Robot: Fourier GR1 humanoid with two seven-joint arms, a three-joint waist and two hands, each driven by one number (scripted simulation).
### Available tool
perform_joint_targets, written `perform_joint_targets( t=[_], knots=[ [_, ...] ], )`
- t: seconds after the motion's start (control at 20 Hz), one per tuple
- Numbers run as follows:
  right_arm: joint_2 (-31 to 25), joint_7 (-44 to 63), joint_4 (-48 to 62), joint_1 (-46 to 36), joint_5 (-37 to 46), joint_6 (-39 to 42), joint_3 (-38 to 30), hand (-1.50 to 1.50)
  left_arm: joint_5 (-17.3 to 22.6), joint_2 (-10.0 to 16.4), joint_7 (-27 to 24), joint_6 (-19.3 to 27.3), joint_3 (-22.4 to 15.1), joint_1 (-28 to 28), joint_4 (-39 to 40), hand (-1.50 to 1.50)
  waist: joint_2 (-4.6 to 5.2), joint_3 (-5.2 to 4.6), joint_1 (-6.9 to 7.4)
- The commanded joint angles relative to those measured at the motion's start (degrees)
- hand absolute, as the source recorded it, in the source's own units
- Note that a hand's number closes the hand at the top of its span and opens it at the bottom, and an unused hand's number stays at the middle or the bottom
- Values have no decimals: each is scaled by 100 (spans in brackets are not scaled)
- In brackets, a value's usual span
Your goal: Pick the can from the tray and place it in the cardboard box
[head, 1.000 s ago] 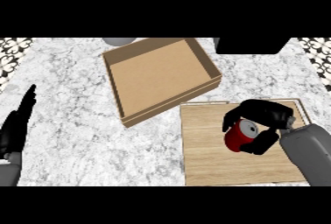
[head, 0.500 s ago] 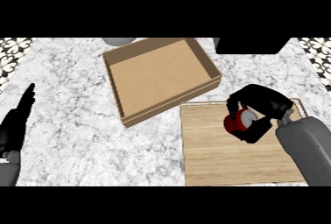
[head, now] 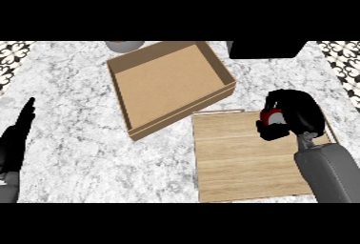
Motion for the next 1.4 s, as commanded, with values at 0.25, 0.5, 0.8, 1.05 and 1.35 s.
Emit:
perform_joint_targets(
  t=[0.25,0.5,0.8,1.05,1.35],
  knots=[
    [716,1417,-1640,-351,1474,-683,698,150,-168,-204,58,36,-158,-20,-107,0,42,4,144],
    [780,1005,-1539,-970,977,-58,249,150,-299,-215,-288,-5,18,-114,255,0,62,5,159],
    [1865,1287,-301,-2207,869,-614,80,150,-97,-56,-214,-273,194,-205,153,0,74,6,236],
    [1929,1542,1130,-3334,429,-1552,-135,150,-260,-219,-36,-207,42,-230,65,0,90,7,300],
    [1936,1258,3164,-4346,-374,-2441,-601,150,-336,-271,48,-177,-6,-517,16,0,158,5,459]
  ],
)
